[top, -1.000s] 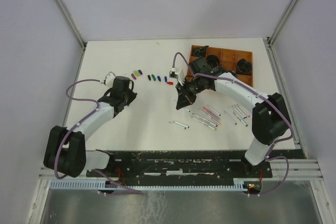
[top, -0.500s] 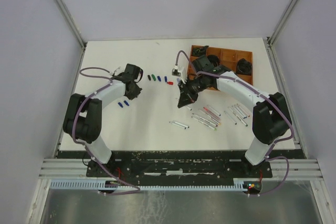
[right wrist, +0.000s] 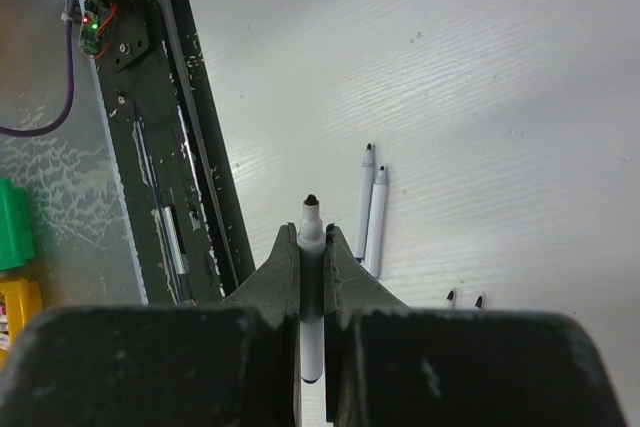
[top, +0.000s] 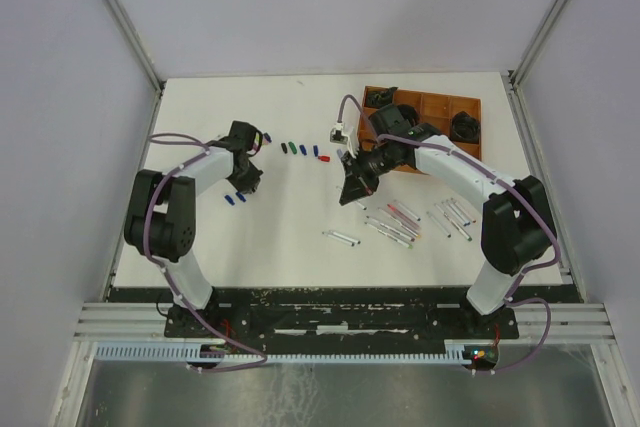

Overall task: Open the pen caps
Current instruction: Place the pen cap at the center of the board.

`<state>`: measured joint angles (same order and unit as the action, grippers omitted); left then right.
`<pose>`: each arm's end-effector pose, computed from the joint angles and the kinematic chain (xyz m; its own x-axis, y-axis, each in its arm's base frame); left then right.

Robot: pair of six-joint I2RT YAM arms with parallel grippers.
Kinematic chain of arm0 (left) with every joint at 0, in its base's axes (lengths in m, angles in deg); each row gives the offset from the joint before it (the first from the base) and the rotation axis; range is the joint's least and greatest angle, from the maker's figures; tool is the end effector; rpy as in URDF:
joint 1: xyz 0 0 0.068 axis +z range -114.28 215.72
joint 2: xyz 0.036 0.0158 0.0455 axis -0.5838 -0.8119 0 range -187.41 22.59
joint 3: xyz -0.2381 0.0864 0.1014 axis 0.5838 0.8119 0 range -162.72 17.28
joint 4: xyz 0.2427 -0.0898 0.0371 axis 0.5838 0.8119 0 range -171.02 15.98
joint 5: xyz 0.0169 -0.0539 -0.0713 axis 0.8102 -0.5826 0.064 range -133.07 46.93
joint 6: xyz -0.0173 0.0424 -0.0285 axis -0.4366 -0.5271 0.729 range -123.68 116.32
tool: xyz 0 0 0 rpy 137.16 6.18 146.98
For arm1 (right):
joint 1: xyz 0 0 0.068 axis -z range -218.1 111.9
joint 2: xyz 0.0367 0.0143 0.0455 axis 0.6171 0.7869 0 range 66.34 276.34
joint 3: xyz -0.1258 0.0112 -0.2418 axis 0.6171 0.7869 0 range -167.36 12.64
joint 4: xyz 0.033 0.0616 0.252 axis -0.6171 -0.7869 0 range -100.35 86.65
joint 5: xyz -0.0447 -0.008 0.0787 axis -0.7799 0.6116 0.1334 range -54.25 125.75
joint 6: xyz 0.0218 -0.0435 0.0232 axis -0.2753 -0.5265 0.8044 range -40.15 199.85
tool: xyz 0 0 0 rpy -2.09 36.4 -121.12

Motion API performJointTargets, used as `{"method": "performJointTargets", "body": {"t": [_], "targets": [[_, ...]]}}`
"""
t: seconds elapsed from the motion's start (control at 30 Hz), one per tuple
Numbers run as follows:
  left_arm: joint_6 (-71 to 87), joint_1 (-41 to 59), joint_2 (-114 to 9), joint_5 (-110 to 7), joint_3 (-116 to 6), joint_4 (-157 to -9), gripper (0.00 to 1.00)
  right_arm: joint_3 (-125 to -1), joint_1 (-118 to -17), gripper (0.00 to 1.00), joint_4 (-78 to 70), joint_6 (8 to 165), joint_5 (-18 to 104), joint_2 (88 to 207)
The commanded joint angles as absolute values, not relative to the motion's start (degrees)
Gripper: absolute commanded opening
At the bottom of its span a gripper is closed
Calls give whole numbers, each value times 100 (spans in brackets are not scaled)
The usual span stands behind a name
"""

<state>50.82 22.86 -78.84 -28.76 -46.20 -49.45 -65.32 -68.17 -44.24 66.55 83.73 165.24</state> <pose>0.3337 -0.0672 0.1673 -0.6373 -0.6636 -0.3917 -0.6673 0.7295 -0.1503 0.2960 0.2019 0.2565 -0.5954 -0.5227 -0.6102 -0.7973 0.2910 0.5287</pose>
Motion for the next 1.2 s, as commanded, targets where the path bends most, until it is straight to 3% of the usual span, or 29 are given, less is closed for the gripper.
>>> {"method": "performJointTargets", "body": {"t": [0.0,0.77,1.17], "targets": [[5020,2367,-7913,-3085,-4686,-4887,16,-6550,-6760,2,-4361,6632,8606,16326],[5358,2407,-7488,-3024,-4232,-5036,39,-6619,-6704,2,-4611,6283,8072,16704],[5207,2405,-6625,-3348,-4133,-5073,42,-6528,-6883,2,-4599,6057,7587,17002]]}}
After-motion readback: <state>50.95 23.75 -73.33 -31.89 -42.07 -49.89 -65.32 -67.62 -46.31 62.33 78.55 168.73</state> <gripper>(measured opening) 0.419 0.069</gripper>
